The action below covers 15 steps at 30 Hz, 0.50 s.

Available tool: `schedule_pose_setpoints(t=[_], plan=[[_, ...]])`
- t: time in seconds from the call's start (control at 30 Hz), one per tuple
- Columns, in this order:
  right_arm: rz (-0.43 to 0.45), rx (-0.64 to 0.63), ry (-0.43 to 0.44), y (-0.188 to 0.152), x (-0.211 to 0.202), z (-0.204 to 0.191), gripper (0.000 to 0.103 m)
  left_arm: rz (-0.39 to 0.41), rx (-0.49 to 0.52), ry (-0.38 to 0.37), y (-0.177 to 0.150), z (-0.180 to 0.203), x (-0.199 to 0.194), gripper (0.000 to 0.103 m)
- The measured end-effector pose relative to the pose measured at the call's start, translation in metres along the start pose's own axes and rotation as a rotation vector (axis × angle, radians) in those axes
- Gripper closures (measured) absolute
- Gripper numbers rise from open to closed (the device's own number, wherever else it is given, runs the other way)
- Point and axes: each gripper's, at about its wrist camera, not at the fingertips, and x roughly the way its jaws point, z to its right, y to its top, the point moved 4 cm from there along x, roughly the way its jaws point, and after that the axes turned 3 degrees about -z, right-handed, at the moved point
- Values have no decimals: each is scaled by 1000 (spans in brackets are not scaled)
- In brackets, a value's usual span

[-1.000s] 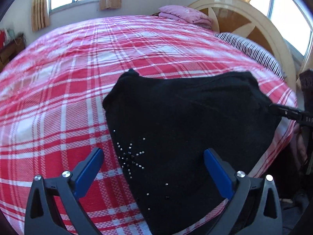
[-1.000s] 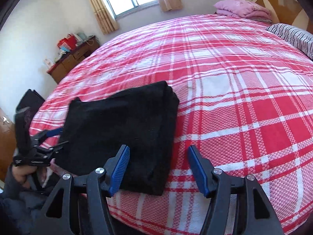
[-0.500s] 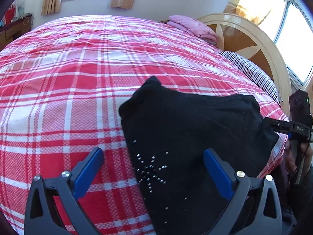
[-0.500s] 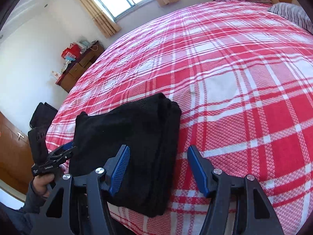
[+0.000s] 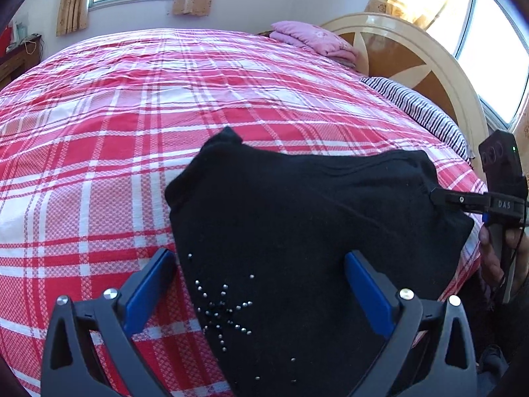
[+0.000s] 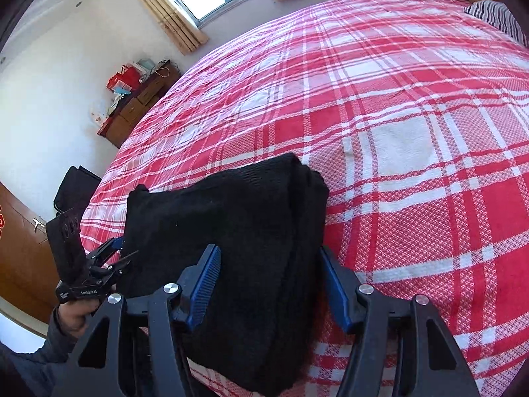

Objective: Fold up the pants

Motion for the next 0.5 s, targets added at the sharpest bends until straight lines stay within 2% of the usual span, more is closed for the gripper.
schedule_pose_setpoints(t=[0.07, 0.13, 0.2, 0.33, 0.4, 0.5], plan=[[5, 19, 35, -2, -2, 2, 60, 9, -3, 0, -2, -1, -2, 3], [9, 34, 61, -2, -3, 5, 64, 17, -3, 8, -4, -1, -6, 9], [18, 43, 77, -2, -4, 6, 65, 20, -14, -6, -4, -2, -9, 21], [34, 39, 81, -3, -7, 3, 71, 22, -26, -31, -5, -4, -11, 35], [39, 29, 78, -3, -10, 0, 72, 21, -39, -49, -4, -6, -12, 47], [45, 25, 74, -3, -12, -2, 73, 15, -39, -74, -5, -4, -13, 58]])
